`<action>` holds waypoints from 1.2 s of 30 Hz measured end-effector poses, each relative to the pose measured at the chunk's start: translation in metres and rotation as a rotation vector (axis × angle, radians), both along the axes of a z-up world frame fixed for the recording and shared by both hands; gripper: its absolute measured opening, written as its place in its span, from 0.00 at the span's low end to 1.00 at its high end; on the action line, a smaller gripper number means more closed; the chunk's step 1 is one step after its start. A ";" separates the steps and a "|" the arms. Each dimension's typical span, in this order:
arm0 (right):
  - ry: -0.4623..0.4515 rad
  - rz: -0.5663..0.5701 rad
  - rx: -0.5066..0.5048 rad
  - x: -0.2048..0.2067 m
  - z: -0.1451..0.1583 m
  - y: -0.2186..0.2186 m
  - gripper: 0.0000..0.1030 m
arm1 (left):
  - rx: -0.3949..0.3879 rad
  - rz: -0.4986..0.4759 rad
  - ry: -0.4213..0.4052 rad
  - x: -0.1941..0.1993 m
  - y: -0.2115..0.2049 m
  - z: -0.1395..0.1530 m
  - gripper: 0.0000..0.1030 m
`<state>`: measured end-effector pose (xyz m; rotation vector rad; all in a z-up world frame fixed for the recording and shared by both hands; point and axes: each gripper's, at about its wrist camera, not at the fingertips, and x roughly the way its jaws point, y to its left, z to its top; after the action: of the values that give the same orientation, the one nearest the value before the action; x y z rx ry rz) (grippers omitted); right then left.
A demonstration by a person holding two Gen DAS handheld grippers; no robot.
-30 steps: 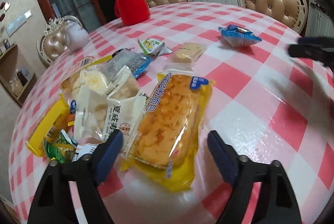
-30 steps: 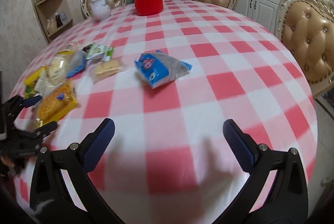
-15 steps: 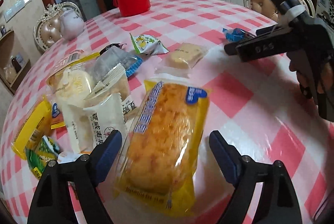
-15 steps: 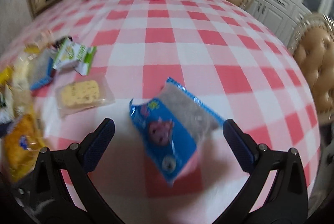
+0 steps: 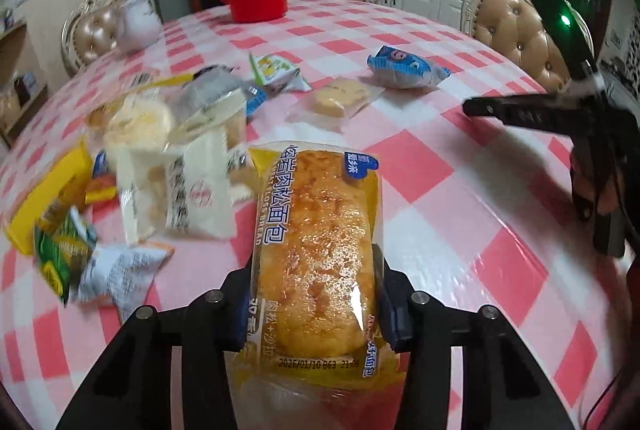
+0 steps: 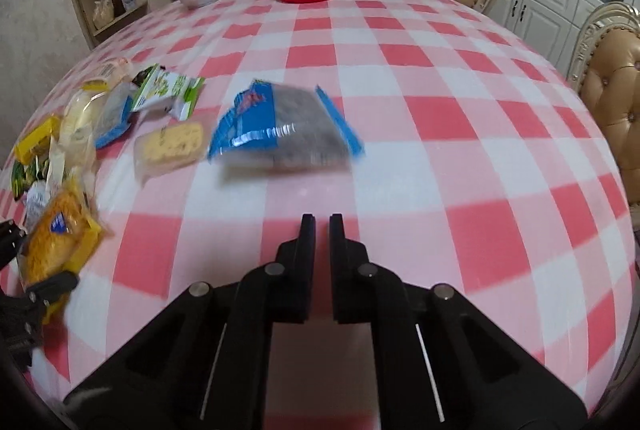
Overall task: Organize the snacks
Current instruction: 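Grasp the yellow bread loaf with the left tool while the right tool grasps the blue pouch, then carry both snacks to the white box and open both tools to drop them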
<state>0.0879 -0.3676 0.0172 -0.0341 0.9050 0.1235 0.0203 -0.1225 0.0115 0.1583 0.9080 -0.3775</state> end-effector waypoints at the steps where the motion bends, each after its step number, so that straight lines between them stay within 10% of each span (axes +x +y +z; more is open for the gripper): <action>1: -0.004 -0.010 0.010 -0.004 0.002 0.000 0.10 | -0.001 -0.003 0.005 -0.004 0.002 0.000 0.48; 3: -0.010 -0.001 0.028 -0.009 0.009 0.000 0.29 | 0.008 -0.009 0.006 -0.010 0.004 0.000 0.49; 5: -0.024 0.022 0.031 -0.005 0.017 0.003 0.94 | 0.008 0.002 0.011 -0.010 0.005 0.000 0.56; 6: -0.048 0.041 0.026 -0.002 0.022 0.006 0.96 | 0.006 0.012 0.012 -0.009 0.005 0.000 0.58; 18: 0.118 0.034 -0.029 0.100 -0.008 0.032 0.90 | 0.012 0.065 0.028 0.012 -0.004 -0.004 0.72; 23: 0.045 0.044 -0.043 0.081 -0.009 0.031 0.67 | 0.023 0.040 -0.006 0.004 -0.009 -0.002 0.47; 36: -0.020 0.041 -0.010 -0.050 0.007 0.051 0.57 | -0.008 0.097 -0.046 -0.059 0.026 0.011 0.46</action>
<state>0.0376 -0.3169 0.0243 -0.0636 0.8850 0.1568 -0.0390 -0.0969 0.0225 0.1143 0.8653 -0.2863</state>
